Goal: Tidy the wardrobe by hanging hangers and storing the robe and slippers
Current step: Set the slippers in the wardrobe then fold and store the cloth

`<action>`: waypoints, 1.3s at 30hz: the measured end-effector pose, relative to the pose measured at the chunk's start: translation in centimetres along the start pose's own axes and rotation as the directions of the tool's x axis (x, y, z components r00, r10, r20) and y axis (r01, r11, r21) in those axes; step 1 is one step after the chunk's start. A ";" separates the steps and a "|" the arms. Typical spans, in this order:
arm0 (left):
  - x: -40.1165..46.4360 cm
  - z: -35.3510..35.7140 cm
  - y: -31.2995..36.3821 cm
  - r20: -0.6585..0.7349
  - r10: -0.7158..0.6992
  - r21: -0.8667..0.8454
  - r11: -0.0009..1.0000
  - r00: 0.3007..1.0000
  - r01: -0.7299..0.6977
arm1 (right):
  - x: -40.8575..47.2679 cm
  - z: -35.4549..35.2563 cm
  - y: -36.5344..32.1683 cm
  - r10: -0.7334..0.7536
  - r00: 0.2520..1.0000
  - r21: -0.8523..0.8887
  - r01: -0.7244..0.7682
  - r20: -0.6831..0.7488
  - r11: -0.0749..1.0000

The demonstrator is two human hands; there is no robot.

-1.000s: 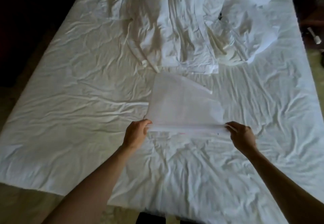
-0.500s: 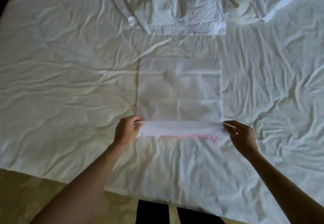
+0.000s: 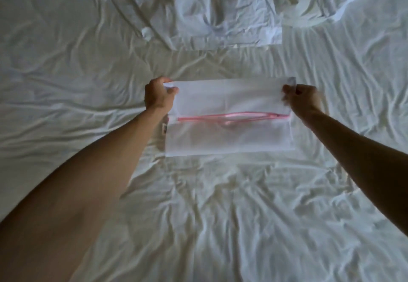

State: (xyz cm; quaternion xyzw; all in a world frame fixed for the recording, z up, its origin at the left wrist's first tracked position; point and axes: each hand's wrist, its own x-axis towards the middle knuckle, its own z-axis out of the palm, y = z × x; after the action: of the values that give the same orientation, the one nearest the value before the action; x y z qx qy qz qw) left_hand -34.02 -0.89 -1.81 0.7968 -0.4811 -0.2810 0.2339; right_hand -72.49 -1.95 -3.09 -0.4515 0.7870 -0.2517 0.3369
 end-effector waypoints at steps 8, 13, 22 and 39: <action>3.0 1.7 -2.1 -0.010 -0.181 0.040 0.983 0.984 0.181 | -2.4 5.5 0.5 -0.322 0.920 -0.269 0.259 -0.222 0.927; 3.1 1.5 -3.3 0.103 -0.322 0.092 0.945 0.941 0.314 | -14.7 13.0 -2.7 -0.559 0.826 -0.278 0.555 0.071 0.784; 4.1 0.6 -4.9 0.216 -0.247 0.048 0.969 0.945 0.242 | -20.0 22.5 -3.5 -0.562 0.723 -0.365 0.690 0.403 0.625; -4.2 17.5 18.4 0.444 0.020 -0.205 0.975 0.896 0.080 | -14.0 0.3 3.4 0.161 0.987 0.159 -0.162 0.018 0.974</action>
State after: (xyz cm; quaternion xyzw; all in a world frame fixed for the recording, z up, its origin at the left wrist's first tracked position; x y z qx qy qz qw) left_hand -59.07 -6.75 -1.86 0.6884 -0.4757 -0.5098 0.1997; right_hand -68.98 11.95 -1.37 -0.3581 0.7976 -0.2847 0.3931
